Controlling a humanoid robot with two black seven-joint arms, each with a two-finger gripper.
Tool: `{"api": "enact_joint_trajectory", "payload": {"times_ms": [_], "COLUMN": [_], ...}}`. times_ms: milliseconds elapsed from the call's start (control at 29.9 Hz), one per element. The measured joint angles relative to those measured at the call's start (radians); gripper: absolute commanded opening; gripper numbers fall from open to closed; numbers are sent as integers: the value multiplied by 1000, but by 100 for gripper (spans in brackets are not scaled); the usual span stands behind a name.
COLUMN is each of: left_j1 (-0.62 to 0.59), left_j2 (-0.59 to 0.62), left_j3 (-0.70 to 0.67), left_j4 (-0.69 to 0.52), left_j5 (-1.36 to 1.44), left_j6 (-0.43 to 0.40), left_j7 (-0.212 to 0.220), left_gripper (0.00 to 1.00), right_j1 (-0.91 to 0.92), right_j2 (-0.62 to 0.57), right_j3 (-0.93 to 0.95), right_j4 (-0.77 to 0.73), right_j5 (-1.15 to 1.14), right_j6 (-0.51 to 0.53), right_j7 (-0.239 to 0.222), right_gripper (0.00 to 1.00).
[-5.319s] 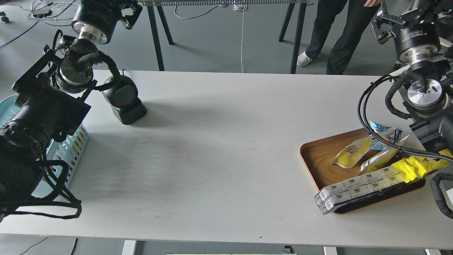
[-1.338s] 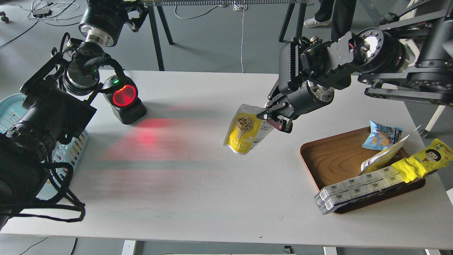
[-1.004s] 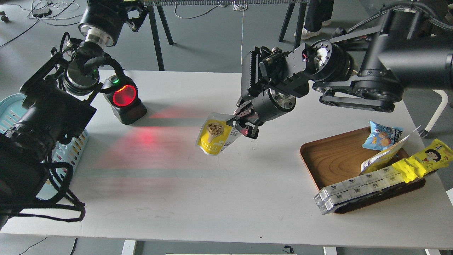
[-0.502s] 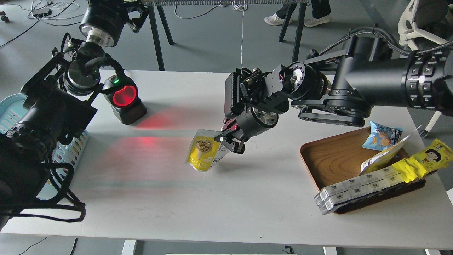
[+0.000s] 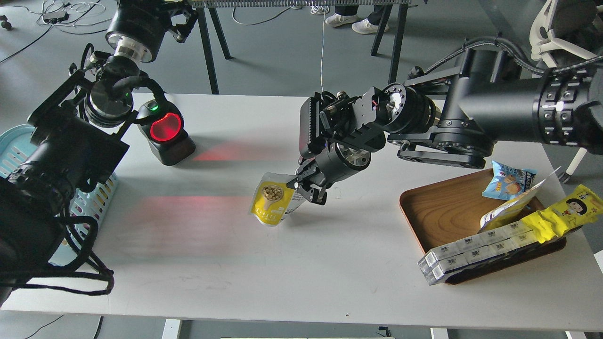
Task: Scan snack and place in basket
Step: 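Carry the packet toward the scanner and set it on the table, then release the packet and withdraw the right arm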
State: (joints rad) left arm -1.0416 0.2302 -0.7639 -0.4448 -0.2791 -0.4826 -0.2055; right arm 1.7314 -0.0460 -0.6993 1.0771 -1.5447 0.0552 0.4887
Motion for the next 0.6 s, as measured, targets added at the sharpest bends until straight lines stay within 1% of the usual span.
{"api": "enact_joint_trajectory", "payload": {"times_ms": [268, 468, 535, 602], "left_j1": [0, 0, 0, 0], "left_j2": [2, 2, 1, 1], "left_j3": [0, 0, 0, 0], "left_j4": [0, 0, 0, 0], "left_j5": [0, 0, 0, 0], "left_j6": [-2, -2, -2, -2], "left_j7": [0, 0, 0, 0], "left_gripper": [100, 100, 100, 100], "right_j1": [9, 11, 11, 12], "right_j2": [-2, -4, -7, -11], "right_j3": [1, 2, 3, 6], "right_j4": [0, 3, 6, 10], "right_j5": [0, 0, 0, 0], "right_j6": [0, 0, 0, 0], "right_j7": [0, 0, 0, 0], "right_gripper": [6, 21, 29, 43]}}
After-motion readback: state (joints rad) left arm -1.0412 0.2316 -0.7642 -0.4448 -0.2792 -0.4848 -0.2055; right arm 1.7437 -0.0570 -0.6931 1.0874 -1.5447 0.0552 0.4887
